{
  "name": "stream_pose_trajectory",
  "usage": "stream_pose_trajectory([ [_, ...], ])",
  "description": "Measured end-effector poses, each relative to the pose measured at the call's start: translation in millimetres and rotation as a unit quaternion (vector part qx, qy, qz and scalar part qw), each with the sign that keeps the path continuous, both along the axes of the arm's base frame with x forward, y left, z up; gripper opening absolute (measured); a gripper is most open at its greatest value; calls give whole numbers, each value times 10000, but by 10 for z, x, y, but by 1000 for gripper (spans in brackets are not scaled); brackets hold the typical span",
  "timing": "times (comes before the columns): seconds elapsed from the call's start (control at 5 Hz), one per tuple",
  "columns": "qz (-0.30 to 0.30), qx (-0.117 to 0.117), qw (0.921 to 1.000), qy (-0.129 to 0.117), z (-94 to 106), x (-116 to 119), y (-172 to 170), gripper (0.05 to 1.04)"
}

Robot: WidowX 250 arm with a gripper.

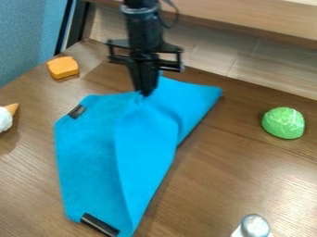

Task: Fold the cloth from right to left

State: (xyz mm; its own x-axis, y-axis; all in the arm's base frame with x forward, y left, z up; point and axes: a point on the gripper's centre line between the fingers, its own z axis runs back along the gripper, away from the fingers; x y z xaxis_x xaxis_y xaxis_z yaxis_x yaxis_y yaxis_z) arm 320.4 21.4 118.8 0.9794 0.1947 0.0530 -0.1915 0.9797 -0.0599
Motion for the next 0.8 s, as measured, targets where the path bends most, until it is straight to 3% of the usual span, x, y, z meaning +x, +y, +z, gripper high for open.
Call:
stream_pose_trajectory([
  [0.4,64,105,9999,28,-8,-55,322,63],
  [0.8,-608,358,9972,251,-220,50,552,88],
])
